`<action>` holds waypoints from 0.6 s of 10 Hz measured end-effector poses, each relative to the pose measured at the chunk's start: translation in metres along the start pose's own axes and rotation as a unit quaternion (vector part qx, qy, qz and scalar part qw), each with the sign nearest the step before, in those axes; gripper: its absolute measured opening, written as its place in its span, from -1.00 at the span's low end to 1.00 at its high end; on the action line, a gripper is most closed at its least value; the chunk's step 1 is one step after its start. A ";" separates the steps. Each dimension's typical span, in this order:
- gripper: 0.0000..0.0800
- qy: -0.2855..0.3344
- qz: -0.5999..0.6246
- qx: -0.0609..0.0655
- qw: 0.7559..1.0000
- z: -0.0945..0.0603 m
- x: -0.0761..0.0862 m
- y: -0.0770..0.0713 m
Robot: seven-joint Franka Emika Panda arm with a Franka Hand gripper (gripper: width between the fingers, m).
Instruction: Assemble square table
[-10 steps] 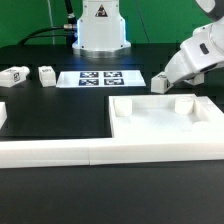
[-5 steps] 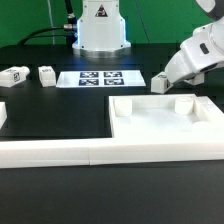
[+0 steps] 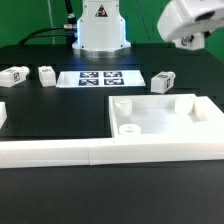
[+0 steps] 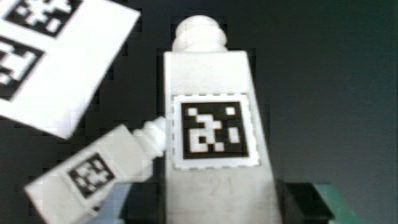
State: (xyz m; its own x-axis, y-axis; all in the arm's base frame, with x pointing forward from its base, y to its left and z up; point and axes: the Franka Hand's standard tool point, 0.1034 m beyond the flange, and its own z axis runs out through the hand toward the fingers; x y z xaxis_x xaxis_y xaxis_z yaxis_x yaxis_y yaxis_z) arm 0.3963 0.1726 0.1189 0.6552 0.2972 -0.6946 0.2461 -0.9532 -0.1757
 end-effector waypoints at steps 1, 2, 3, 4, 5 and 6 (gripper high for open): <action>-0.26 0.050 0.009 0.006 0.999 -0.017 0.000 0.010; -0.26 0.081 0.012 -0.002 0.997 -0.013 -0.001 0.011; -0.26 0.113 0.013 -0.007 0.993 -0.011 0.003 0.011; -0.26 0.151 0.016 -0.014 0.988 -0.014 0.005 0.014; -0.26 0.170 0.015 -0.018 0.985 -0.018 0.005 0.017; -0.26 0.200 -0.003 -0.016 0.980 -0.044 0.011 0.029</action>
Offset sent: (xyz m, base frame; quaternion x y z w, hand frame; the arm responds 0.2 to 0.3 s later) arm 0.0000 0.0000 0.0000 0.0000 0.1938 0.0000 0.9810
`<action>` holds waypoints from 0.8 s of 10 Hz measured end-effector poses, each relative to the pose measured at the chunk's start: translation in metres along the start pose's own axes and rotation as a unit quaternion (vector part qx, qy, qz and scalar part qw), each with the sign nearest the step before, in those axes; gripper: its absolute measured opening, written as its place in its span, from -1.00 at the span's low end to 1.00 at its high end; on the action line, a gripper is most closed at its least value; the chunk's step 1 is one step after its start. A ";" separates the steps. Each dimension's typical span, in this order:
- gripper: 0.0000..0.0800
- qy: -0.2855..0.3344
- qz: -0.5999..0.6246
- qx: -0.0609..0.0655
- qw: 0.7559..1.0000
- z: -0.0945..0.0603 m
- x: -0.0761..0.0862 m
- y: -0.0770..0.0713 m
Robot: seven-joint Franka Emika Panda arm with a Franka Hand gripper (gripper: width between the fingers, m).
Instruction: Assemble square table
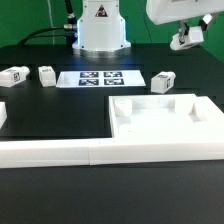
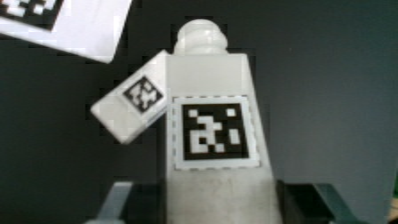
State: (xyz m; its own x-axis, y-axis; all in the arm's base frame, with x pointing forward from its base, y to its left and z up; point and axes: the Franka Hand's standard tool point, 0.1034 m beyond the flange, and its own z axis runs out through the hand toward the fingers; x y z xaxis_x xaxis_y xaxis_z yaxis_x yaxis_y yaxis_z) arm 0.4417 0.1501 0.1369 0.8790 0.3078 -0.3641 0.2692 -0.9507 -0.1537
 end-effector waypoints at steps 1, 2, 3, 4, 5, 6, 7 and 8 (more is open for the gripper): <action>-0.26 0.034 0.005 0.002 0.999 -0.028 0.018 0.013; -0.26 0.077 0.010 0.000 0.997 -0.049 0.032 0.018; -0.26 0.120 0.011 -0.009 0.993 -0.064 0.039 0.020; -0.26 0.154 0.013 -0.014 0.988 -0.062 0.040 0.021; -0.26 0.185 0.014 -0.018 0.982 -0.060 0.040 0.023; -0.26 0.212 0.015 -0.021 0.977 -0.061 0.042 0.024; -0.26 0.248 0.018 -0.025 0.968 -0.062 0.045 0.026; -0.26 0.267 0.020 -0.027 0.963 -0.060 0.045 0.027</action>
Offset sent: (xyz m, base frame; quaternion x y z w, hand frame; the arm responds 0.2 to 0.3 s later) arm 0.0000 0.0000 0.0000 0.0000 0.1296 0.0000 0.9916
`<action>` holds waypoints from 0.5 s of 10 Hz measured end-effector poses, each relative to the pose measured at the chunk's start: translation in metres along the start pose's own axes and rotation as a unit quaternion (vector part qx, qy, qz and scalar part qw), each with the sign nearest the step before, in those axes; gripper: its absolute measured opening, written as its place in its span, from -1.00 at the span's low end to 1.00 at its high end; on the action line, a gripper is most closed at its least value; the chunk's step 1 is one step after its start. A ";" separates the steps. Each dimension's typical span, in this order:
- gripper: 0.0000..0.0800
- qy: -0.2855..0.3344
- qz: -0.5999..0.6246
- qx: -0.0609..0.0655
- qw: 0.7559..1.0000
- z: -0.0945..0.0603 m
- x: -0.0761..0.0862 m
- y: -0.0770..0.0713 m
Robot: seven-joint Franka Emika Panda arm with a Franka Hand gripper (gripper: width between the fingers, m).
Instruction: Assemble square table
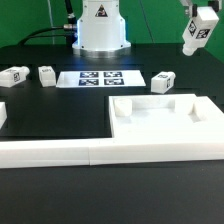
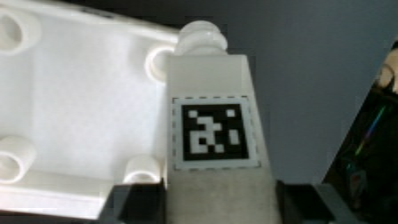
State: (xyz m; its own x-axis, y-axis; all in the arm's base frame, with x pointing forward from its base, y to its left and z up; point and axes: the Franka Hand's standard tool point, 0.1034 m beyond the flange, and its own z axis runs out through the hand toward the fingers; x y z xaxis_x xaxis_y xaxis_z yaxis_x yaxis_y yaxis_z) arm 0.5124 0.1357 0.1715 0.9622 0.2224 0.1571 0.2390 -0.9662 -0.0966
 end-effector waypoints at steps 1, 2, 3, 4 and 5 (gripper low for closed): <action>-0.26 0.028 -0.012 0.000 1.000 -0.001 0.006 0.005; -0.26 0.049 -0.015 0.006 0.999 -0.012 0.029 0.023; -0.26 0.089 -0.012 0.003 0.996 -0.022 0.059 0.038; -0.26 0.109 -0.015 0.002 0.994 -0.023 0.076 0.053; -0.26 0.152 -0.017 -0.012 0.988 -0.024 0.088 0.066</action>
Offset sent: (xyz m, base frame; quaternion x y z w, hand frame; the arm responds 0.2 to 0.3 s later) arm 0.1000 -0.0300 0.0314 0.0474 0.1048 0.0239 0.9931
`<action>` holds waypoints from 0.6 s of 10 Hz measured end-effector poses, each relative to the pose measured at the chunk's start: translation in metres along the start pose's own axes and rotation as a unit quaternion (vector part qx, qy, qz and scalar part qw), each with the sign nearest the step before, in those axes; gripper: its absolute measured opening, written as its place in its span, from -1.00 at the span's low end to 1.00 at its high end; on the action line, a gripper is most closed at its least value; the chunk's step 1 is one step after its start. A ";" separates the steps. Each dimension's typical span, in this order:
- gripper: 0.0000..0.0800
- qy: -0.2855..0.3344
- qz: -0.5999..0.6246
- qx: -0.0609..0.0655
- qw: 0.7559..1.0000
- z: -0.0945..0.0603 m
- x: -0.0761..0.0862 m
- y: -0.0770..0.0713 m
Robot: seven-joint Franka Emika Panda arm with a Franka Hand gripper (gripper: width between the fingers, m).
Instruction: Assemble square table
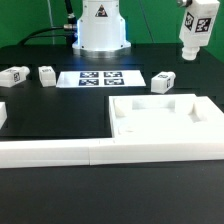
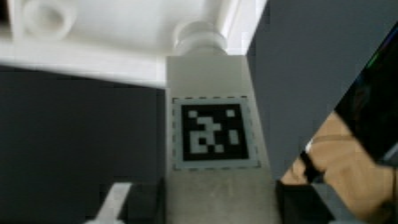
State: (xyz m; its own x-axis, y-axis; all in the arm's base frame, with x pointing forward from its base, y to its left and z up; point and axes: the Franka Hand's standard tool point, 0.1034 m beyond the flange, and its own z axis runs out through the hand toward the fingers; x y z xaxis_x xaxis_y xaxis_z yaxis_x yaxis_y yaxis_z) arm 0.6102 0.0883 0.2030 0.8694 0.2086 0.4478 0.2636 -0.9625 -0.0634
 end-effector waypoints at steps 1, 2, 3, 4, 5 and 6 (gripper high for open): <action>-0.26 0.020 -0.004 -0.009 1.000 0.001 -0.006 -0.001; -0.26 0.044 -0.010 -0.020 0.999 0.002 -0.008 0.002; -0.26 0.041 -0.009 -0.019 0.999 0.003 -0.010 0.003; -0.26 0.041 -0.010 -0.019 0.999 0.003 -0.010 0.003; -0.26 0.041 -0.009 -0.019 0.999 0.003 -0.010 0.003; -0.26 0.041 -0.009 -0.018 0.999 0.009 -0.014 0.001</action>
Offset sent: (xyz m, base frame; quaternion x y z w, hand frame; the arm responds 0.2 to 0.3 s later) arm 0.0000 0.0000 0.0000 0.0000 0.0000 0.0000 1.0000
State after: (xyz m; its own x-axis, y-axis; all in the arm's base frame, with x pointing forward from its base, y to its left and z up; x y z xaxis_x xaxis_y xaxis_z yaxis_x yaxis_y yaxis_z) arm 0.6021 0.0865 0.1890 0.8271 0.2132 0.5200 0.2634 -0.9644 -0.0235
